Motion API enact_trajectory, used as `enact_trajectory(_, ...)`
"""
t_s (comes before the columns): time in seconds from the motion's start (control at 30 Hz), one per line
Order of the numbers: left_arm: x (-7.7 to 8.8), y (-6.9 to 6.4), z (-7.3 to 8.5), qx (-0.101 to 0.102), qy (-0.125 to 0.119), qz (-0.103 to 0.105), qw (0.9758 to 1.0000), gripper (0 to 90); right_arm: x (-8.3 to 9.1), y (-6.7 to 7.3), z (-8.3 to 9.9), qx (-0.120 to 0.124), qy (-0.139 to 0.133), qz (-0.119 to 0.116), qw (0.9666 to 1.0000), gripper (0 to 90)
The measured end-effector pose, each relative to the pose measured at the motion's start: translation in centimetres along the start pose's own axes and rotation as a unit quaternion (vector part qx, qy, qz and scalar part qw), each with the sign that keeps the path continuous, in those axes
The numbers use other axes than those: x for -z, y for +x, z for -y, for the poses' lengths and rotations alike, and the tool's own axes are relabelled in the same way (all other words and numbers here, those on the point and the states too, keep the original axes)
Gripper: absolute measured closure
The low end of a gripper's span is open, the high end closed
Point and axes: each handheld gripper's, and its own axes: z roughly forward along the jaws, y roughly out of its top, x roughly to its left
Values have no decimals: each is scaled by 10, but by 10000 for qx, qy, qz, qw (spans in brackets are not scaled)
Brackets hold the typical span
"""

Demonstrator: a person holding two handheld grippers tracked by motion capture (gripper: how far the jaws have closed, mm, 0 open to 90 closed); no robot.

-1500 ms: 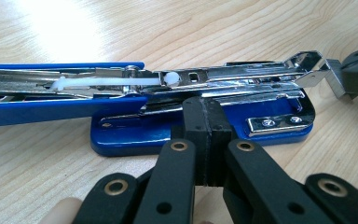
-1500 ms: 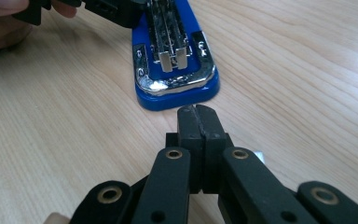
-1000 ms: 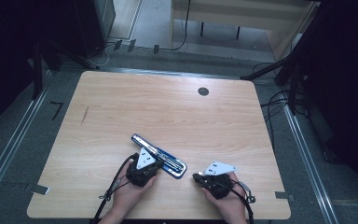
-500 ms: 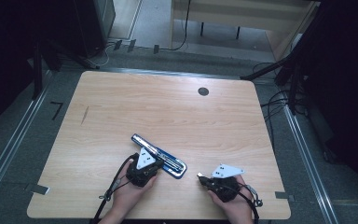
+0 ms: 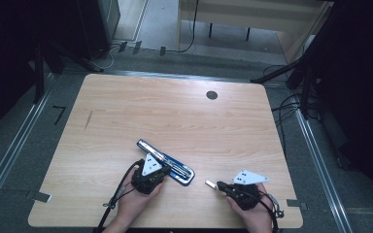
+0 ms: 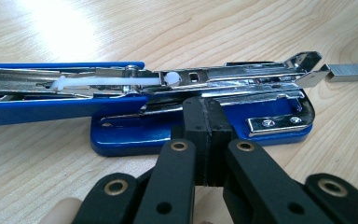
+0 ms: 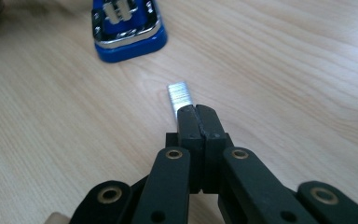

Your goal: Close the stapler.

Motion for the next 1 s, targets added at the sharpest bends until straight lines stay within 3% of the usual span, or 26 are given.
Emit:
enact_trajectory(0.23,0,2,0,59,7,49,10000,900,12,-14,-1,-118,-240,142,9995,900)
enact_trajectory(0.37,0,1,0,59,9,44,10000,900,16,-20,1,-189,-453,-4,9988,900)
enact_trajectory(0.4,0,1,0,59,8,49,10000,900,14,-19,0,-199,-451,-57,9988,861)
enact_trajectory(0.63,0,2,0,68,7,57,10000,900,4,-8,-3,-37,-312,-273,9991,848)
enact_trajectory(1.0,0,3,0,90,5,101,9999,900,3,-5,-5,11,-248,-286,9993,856)
